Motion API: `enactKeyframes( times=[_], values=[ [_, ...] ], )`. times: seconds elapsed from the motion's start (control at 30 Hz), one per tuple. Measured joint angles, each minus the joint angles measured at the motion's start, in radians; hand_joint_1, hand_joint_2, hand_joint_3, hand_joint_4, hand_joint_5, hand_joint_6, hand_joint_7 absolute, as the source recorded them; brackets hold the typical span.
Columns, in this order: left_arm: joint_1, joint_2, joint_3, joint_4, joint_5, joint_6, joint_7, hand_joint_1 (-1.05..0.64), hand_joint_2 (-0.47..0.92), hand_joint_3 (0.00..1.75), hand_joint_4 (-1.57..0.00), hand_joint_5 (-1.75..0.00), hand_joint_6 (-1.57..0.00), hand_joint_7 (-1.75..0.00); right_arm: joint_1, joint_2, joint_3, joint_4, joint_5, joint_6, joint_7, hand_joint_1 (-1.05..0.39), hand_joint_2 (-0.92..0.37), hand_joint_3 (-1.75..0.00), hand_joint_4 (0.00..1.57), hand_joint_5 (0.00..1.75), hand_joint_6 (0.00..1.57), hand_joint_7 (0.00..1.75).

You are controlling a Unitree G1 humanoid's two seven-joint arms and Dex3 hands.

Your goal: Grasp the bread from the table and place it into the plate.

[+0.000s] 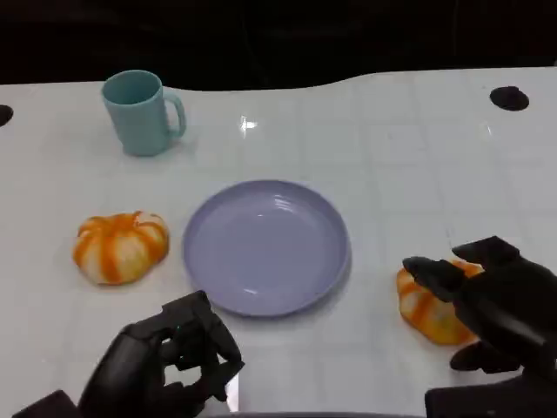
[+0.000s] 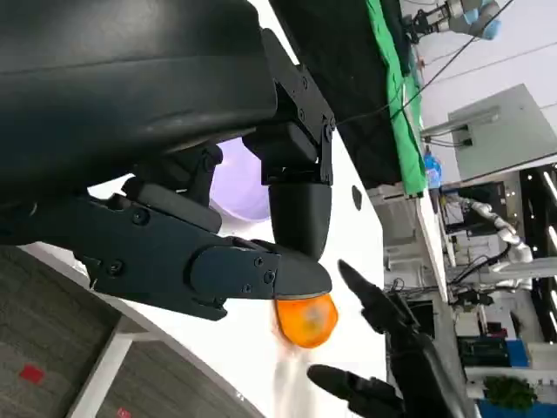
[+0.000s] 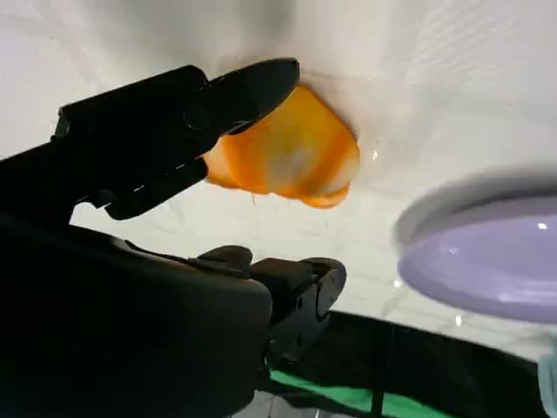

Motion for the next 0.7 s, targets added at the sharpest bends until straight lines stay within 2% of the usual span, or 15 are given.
enactKeyframes(
  times=[0.13, 0.27, 0.37, 0.4, 0.43, 0.47, 0.5, 0.53, 0.57, 0.6, 0.67, 0.7],
  values=[
    [0.002, -0.001, 0.000, -0.002, 0.000, 0.000, 0.000, -0.53, 0.92, 0.32, -0.68, -1.75, -0.59, -1.57, -0.063, 0.005, 0.040, 0.118, -0.004, 0.019, -0.031, -0.58, -0.84, -0.01, 0.05, 0.46, 0.25, 0.01],
    [0.005, -0.001, 0.000, -0.010, 0.001, 0.000, 0.000, -0.53, 0.92, 0.32, -0.67, -1.75, -0.59, -1.57, -0.122, 0.007, 0.086, 0.231, -0.023, 0.028, -0.078, -0.56, -0.89, -0.01, 0.21, 0.35, 0.32, 0.02],
    [0.005, -0.002, 0.000, -0.011, 0.003, -0.001, 0.000, -0.52, 0.92, 0.32, -0.67, -1.75, -0.59, -1.56, -0.157, 0.008, 0.113, 0.298, -0.021, 0.024, -0.126, -0.44, -0.91, 0.00, 0.51, 0.24, 0.52, 0.04],
    [0.005, -0.002, 0.000, -0.012, 0.002, -0.001, 0.000, -0.52, 0.92, 0.32, -0.67, -1.75, -0.59, -1.56, -0.166, 0.011, 0.117, 0.316, -0.019, 0.021, -0.144, -0.43, -0.91, 0.00, 0.55, 0.22, 0.55, 0.04],
    [0.005, -0.002, 0.000, -0.013, 0.002, -0.001, 0.000, -0.52, 0.92, 0.32, -0.67, -1.75, -0.59, -1.56, -0.175, 0.012, 0.120, 0.332, -0.015, 0.018, -0.162, -0.29, -0.91, -0.01, 0.84, 0.48, 0.83, 0.13],
    [0.006, -0.002, 0.000, -0.014, 0.002, -0.001, 0.000, -0.52, 0.92, 0.32, -0.67, -1.75, -0.59, -1.56, -0.183, 0.015, 0.119, 0.356, 0.004, -0.005, -0.198, -0.20, -0.92, -0.02, 0.93, 0.79, 1.02, 0.14],
    [0.006, -0.002, 0.000, -0.015, 0.002, -0.001, 0.000, -0.53, 0.92, 0.32, -0.67, -1.75, -0.59, -1.56, -0.192, 0.017, 0.115, 0.391, 0.037, -0.047, -0.254, -0.18, -0.92, -0.04, 0.94, 1.35, 1.22, 0.20],
    [0.007, -0.002, 0.000, -0.016, 0.003, 0.000, 0.000, -0.53, 0.92, 0.32, -0.67, -1.75, -0.59, -1.56, -0.200, 0.019, 0.113, 0.420, 0.062, -0.085, -0.303, -0.17, -0.91, -0.05, 0.94, 1.54, 1.21, 0.42],
    [0.007, -0.002, 0.000, -0.017, 0.003, 0.001, 0.000, -0.53, 0.92, 0.32, -0.67, -1.75, -0.59, -1.56, -0.209, 0.019, 0.113, 0.443, 0.075, -0.116, -0.344, -0.17, -0.90, -0.07, 0.90, 1.66, 0.95, 1.10],
    [0.007, -0.002, 0.000, -0.018, 0.003, 0.002, 0.000, -0.53, 0.92, 0.32, -0.67, -1.75, -0.59, -1.56, -0.216, 0.018, 0.114, 0.465, 0.084, -0.139, -0.378, -0.17, -0.90, -0.08, 0.89, 1.70, 0.85, 1.36],
    [0.007, -0.002, 0.000, -0.018, 0.003, 0.002, 0.000, -0.53, 0.92, 0.32, -0.66, -1.75, -0.59, -1.56, -0.229, 0.018, 0.117, 0.494, 0.090, -0.167, -0.420, -0.17, -0.89, -0.11, 0.88, 1.74, 0.73, 1.65],
    [0.007, -0.002, 0.000, -0.018, 0.003, 0.002, 0.000, -0.53, 0.92, 0.32, -0.66, -1.75, -0.59, -1.56, -0.234, 0.018, 0.118, 0.505, 0.094, -0.177, -0.435, -0.16, -0.88, -0.12, 0.88, 1.74, 0.71, 1.70]
  ],
)
